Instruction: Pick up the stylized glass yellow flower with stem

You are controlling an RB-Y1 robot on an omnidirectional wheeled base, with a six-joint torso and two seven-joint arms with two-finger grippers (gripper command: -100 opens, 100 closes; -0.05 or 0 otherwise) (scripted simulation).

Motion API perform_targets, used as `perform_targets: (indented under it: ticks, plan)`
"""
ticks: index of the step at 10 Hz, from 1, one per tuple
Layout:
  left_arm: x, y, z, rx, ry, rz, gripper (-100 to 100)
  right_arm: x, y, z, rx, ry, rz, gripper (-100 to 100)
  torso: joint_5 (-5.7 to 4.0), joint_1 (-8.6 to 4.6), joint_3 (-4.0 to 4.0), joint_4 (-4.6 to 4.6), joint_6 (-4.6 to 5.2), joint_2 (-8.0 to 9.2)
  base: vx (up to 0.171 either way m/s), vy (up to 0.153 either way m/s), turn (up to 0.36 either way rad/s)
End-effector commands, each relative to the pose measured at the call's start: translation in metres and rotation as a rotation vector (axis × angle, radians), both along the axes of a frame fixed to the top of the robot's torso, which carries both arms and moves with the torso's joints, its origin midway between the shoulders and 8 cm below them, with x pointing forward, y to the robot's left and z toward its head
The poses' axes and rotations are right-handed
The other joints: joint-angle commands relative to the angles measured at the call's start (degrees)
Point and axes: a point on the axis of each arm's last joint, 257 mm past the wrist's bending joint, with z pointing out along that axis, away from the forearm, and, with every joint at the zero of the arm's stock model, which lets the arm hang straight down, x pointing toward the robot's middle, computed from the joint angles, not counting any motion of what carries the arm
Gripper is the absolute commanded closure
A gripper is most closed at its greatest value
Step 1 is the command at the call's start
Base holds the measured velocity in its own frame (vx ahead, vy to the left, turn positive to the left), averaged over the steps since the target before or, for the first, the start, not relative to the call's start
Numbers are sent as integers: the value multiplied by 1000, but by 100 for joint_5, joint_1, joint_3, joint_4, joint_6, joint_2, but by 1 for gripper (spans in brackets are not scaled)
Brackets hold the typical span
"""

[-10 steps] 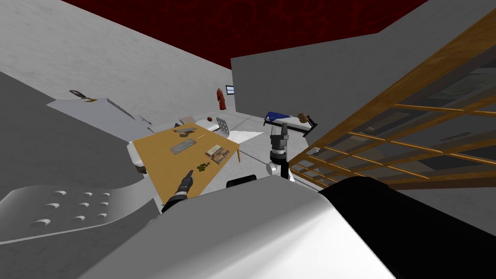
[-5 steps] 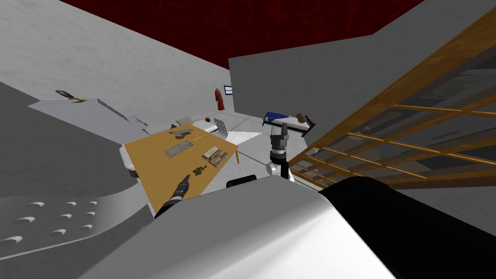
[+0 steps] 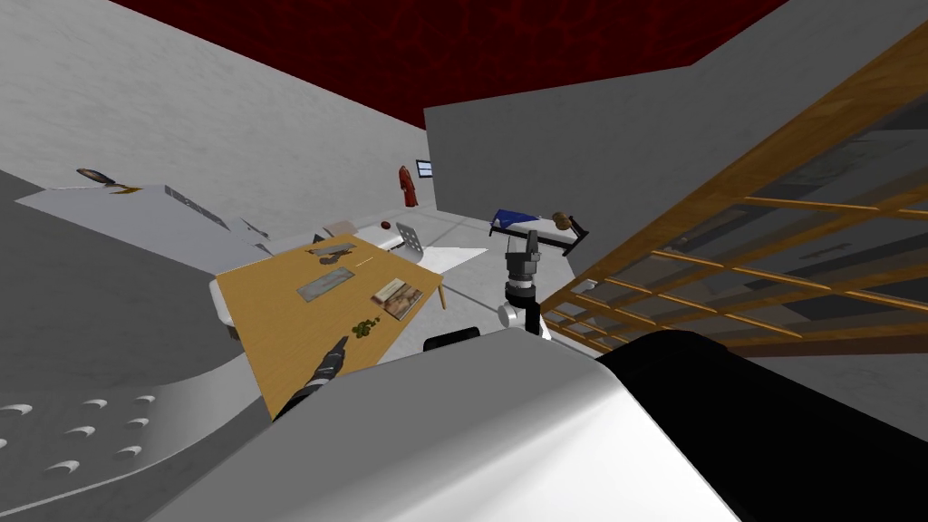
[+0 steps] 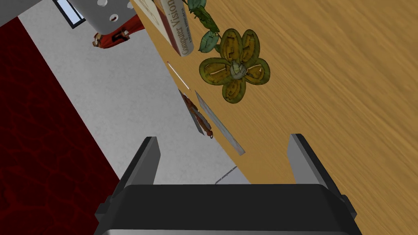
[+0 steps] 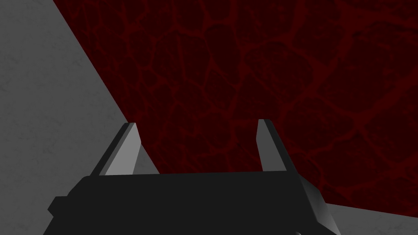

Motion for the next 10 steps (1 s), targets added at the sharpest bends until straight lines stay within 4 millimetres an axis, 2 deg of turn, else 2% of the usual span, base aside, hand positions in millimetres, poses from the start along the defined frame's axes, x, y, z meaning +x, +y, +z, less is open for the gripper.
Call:
perform_targets:
  ticks: [1, 2, 3, 4, 5, 8, 10]
  plan:
    - [-10, 17, -4, 17, 34, 11, -100, 0, 0, 0, 0, 0, 0, 0, 0, 0, 0, 0, 0, 0, 83, -48, -51]
    - [-16, 20, -8, 19, 48, 21, -100, 0, 0, 0, 0, 0, 0, 0, -1, -2, -2, 0, 2, -5, 69, -44, -25]
    - [-28, 34, -14, 34, 83, 35, -100, 0, 0, 0, 0, 0, 0, 0, 0, -1, 0, 0, 0, 0, 66, -50, -41]
    - [-28, 34, -14, 34, 83, 35, -100, 0, 0, 0, 0, 0, 0, 0, -1, -4, 1, 1, 0, 2, 64, -36, -17]
    - [-31, 43, -14, 47, 97, 37, -100, 0, 0, 0, 0, 0, 0, 0, 0, 0, 2, 1, 0, 3, 85, -41, -57]
    - [-50, 60, -22, 63, 145, 63, -100, 0, 0, 0, 0, 0, 0, 0, -1, -6, -1, 0, 2, -3, 73, -47, -26]
    - [-56, 70, -22, 75, 163, 70, -100, 0, 0, 0, 0, 0, 0, 0, -1, -2, 1, 1, 1, 1, 66, -35, -27]
